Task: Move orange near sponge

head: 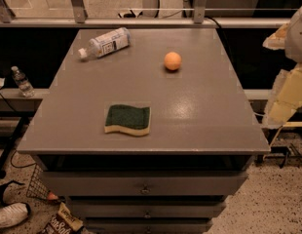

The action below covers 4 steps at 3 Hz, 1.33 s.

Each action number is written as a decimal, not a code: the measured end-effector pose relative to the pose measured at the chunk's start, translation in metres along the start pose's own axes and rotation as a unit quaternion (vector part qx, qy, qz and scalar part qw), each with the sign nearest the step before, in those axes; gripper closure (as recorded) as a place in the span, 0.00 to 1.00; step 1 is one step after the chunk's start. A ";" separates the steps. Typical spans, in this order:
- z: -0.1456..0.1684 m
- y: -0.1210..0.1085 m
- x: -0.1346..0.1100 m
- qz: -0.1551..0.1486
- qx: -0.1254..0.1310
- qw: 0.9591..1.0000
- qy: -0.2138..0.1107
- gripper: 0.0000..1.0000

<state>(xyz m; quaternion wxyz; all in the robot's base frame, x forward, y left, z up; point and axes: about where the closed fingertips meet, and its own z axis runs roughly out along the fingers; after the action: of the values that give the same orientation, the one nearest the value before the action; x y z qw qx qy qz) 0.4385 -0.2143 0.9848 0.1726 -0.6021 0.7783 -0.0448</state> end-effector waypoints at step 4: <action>0.096 -0.138 -0.055 0.157 0.042 0.982 -0.093 0.00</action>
Offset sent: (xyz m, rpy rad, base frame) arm 0.1050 0.0132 -0.0085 0.1611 -0.0642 -0.1745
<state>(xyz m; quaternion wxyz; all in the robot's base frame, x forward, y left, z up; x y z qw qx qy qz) 0.6084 -0.1866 0.9454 0.2743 -0.4658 0.8413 0.0069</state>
